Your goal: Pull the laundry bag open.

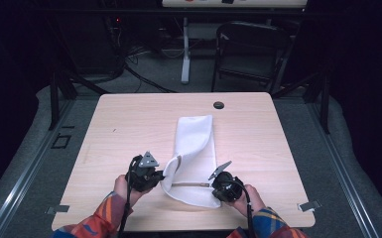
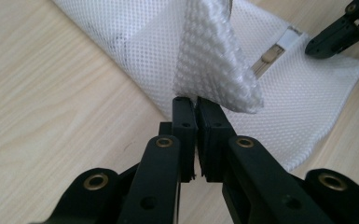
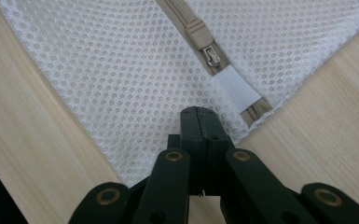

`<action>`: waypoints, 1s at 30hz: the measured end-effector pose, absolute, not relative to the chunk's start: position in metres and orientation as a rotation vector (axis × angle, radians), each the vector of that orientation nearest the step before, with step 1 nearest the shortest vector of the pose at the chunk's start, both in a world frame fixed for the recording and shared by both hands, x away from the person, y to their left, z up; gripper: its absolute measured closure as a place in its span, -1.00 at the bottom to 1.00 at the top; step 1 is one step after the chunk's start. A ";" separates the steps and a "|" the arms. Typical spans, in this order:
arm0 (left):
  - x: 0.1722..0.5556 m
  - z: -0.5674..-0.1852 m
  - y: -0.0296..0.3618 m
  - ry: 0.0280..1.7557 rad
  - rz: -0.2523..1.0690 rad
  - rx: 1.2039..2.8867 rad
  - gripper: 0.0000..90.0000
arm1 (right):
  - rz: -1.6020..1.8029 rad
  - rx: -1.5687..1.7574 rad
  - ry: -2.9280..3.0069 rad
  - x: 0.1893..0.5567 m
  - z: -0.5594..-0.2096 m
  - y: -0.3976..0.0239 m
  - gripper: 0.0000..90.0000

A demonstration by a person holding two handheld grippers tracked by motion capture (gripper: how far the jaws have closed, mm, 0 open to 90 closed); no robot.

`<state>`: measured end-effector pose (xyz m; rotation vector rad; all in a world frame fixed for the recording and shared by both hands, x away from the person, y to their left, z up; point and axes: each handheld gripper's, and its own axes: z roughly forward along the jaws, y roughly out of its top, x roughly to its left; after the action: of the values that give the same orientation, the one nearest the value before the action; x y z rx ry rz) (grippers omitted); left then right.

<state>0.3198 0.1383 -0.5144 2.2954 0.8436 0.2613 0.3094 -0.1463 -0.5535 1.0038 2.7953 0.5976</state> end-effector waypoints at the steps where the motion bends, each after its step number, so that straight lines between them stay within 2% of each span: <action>1: 0.320 -0.515 0.139 0.846 0.263 2.301 0.93 | 0.600 1.011 2.790 0.309 -0.554 -0.147 1.00; 10: 0.321 -0.520 0.137 0.873 0.220 2.353 0.93 | 0.561 1.040 2.802 0.308 -0.552 -0.151 1.00; 20: 0.320 -0.522 0.132 0.862 0.228 2.357 0.92 | 0.741 1.054 2.705 0.317 -0.537 -0.159 1.00; 30: 0.320 -0.523 0.133 0.864 0.236 2.365 0.92 | 0.645 0.984 2.731 0.330 -0.553 -0.143 1.00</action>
<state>0.3203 0.1327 -0.5228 2.3652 0.8642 0.2363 0.3299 -0.1434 -0.5534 0.9842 2.7310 0.6450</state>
